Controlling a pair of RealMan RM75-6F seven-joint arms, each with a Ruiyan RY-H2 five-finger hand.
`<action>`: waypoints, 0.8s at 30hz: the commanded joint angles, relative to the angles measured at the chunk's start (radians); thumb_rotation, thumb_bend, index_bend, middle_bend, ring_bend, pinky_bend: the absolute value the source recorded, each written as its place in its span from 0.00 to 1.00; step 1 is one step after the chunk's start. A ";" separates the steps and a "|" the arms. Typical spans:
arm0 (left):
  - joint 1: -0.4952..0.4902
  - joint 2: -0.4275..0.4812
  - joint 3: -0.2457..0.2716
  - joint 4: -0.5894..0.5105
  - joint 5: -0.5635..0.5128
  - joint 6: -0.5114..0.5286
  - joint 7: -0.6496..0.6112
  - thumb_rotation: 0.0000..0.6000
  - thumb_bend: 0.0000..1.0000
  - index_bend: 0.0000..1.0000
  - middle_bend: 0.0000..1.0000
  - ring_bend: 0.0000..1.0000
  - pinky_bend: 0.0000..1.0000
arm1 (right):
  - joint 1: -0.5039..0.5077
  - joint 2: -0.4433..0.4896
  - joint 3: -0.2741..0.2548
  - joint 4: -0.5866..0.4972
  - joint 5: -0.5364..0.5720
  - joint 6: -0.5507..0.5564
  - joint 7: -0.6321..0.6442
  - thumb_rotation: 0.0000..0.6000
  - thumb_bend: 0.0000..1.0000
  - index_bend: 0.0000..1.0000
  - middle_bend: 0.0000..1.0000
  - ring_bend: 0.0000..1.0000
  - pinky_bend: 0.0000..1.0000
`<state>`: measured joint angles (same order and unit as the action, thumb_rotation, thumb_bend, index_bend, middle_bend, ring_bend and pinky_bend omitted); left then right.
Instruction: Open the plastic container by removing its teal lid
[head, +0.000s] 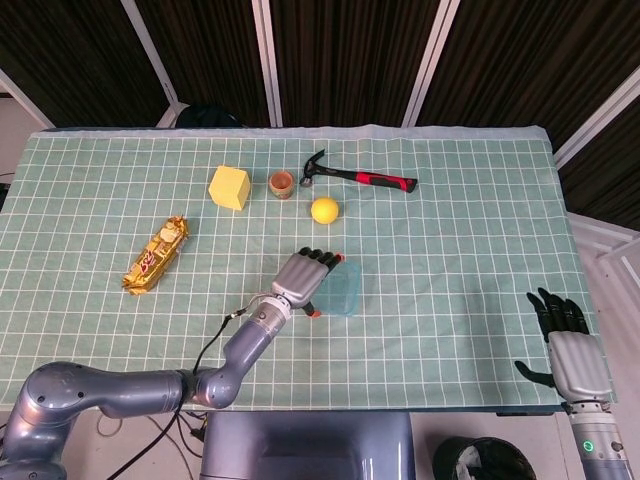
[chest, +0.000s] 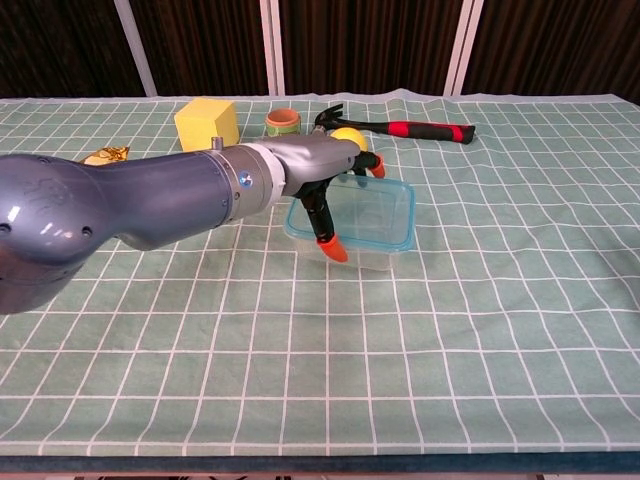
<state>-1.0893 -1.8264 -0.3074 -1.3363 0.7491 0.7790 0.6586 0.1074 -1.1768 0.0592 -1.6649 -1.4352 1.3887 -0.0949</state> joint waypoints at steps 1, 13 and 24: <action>0.029 0.035 0.022 0.021 0.162 -0.099 -0.169 1.00 0.11 0.16 0.26 0.28 0.43 | 0.031 -0.026 0.004 -0.011 -0.014 -0.031 -0.041 1.00 0.24 0.00 0.00 0.00 0.00; 0.012 0.039 0.037 0.050 0.322 -0.175 -0.348 1.00 0.11 0.16 0.26 0.27 0.42 | 0.174 -0.218 0.045 -0.045 0.006 -0.188 -0.180 1.00 0.24 0.00 0.00 0.00 0.00; -0.004 0.040 0.056 0.051 0.316 -0.180 -0.367 1.00 0.11 0.16 0.26 0.27 0.42 | 0.266 -0.396 0.106 -0.014 0.088 -0.239 -0.289 1.00 0.24 0.00 0.00 0.00 0.00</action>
<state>-1.0929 -1.7862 -0.2522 -1.2857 1.0658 0.5986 0.2911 0.3614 -1.5541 0.1554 -1.6858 -1.3630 1.1557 -0.3694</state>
